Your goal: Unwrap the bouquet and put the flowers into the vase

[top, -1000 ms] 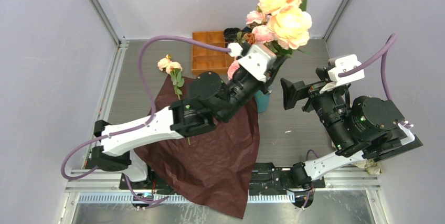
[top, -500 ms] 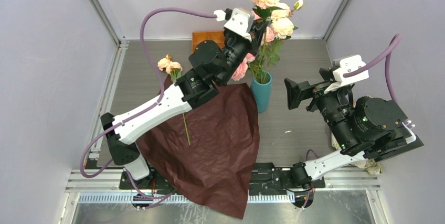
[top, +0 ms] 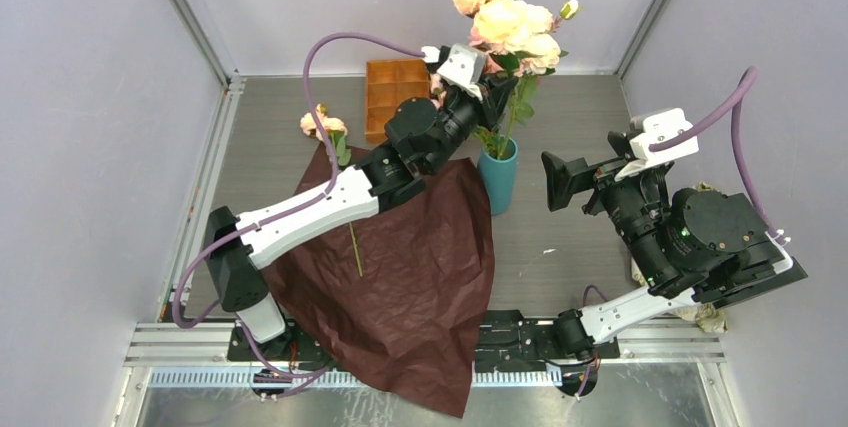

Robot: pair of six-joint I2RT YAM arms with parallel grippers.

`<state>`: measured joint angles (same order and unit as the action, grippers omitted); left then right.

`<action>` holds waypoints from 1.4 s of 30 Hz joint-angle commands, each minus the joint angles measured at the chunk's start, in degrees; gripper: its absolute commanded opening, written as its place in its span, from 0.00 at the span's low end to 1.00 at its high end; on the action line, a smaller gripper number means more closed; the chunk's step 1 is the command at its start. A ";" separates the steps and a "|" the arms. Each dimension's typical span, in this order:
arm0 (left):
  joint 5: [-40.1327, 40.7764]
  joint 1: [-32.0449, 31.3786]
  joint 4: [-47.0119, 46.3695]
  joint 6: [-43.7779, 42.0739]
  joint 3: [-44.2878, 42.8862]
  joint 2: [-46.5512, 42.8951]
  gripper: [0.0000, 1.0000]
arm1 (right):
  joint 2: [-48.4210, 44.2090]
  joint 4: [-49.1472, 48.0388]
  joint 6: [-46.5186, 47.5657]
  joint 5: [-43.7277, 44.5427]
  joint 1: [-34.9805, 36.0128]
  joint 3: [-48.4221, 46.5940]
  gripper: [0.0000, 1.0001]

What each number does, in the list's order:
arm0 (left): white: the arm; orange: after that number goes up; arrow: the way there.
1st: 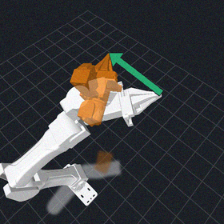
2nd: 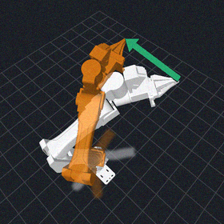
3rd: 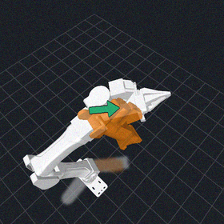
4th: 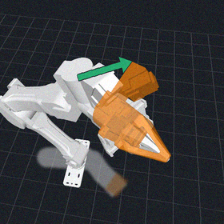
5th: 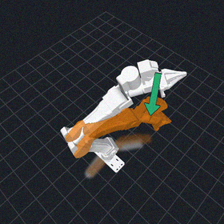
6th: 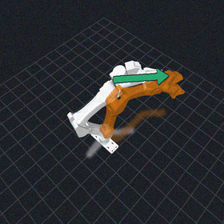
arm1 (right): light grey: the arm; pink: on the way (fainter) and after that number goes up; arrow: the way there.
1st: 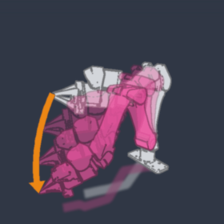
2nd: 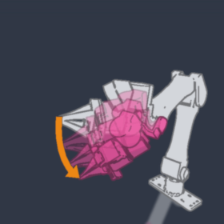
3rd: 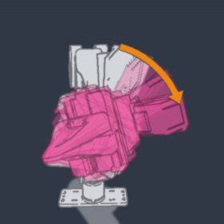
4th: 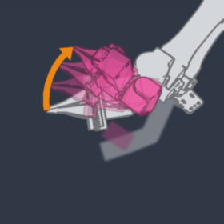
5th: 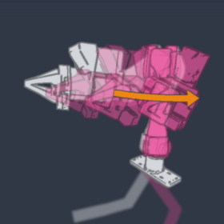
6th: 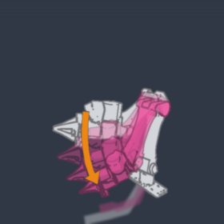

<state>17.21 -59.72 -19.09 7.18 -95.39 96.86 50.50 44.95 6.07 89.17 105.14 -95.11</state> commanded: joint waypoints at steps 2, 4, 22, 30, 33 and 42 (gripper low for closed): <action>0.63 0.16 -6.93 5.21 4.76 -2.26 0.10 | -0.10 -0.87 -1.30 18.85 0.06 -0.26 0.99; 1.52 0.18 -7.41 6.12 6.96 -2.60 0.13 | 0.00 -1.00 -1.32 18.85 0.08 -0.09 0.99; 4.05 -0.12 -4.00 5.44 5.69 -0.82 0.16 | 0.39 -1.07 -1.41 18.85 0.07 0.01 1.00; 6.71 -1.27 -2.34 7.94 9.34 -0.54 0.29 | -0.47 -1.26 -1.49 18.85 0.13 1.10 0.99; 6.66 -2.11 0.69 9.69 8.86 0.34 0.38 | -0.47 -1.49 -1.49 18.85 0.10 1.20 1.00; 9.54 -7.80 6.95 9.69 9.73 0.20 0.61 | -0.41 -1.92 -1.32 18.85 0.15 1.33 0.99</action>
<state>24.10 -65.32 -13.91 16.16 -85.95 97.93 50.48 45.04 5.58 89.17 105.14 -93.89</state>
